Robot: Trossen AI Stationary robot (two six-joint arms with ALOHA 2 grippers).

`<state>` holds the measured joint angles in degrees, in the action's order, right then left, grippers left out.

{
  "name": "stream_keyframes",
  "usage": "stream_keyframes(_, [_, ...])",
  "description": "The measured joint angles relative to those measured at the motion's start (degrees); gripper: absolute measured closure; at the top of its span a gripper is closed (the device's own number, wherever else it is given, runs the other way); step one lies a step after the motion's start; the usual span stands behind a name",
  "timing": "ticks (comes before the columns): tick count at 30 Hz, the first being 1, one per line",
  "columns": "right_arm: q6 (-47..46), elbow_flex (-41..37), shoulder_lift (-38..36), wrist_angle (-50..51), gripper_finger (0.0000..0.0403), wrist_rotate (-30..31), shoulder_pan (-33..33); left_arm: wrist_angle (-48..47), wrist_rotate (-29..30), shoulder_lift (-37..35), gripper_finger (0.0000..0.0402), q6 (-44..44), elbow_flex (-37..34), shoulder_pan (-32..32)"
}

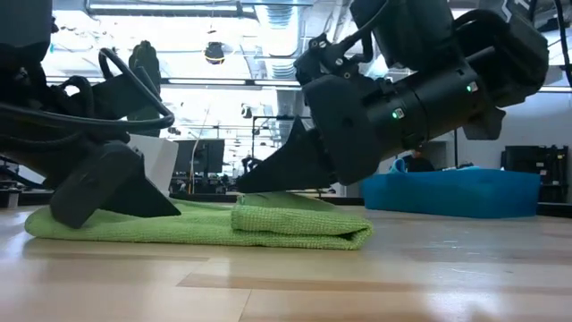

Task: Fold microfiber towels
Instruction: Fold the green microfiber cloth

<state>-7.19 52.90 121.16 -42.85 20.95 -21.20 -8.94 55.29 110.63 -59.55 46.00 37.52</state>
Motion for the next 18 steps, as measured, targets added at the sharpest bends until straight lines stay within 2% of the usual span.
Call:
stream_keyframes(4, [-0.46,0.0,-0.43,-0.28,0.0277,-0.3,0.34,1.29,-0.47,0.0,0.0395,0.18,0.0,-0.02])
stream_keyframes(10, [0.34,0.07,-5.78,2.17,0.023,-0.04,1.91,2.36,-0.74,0.0,0.0395,0.33,0.0,-0.02])
stream_keyframes(15, [3.05,0.09,-9.22,9.47,0.0229,1.08,3.84,2.41,-0.74,0.0,0.0395,0.33,0.0,-0.02])
stream_keyframes(18, [2.71,0.04,-7.3,10.16,0.0244,-1.79,5.21,2.45,-0.74,0.0,0.0395,0.32,0.0,-0.02])
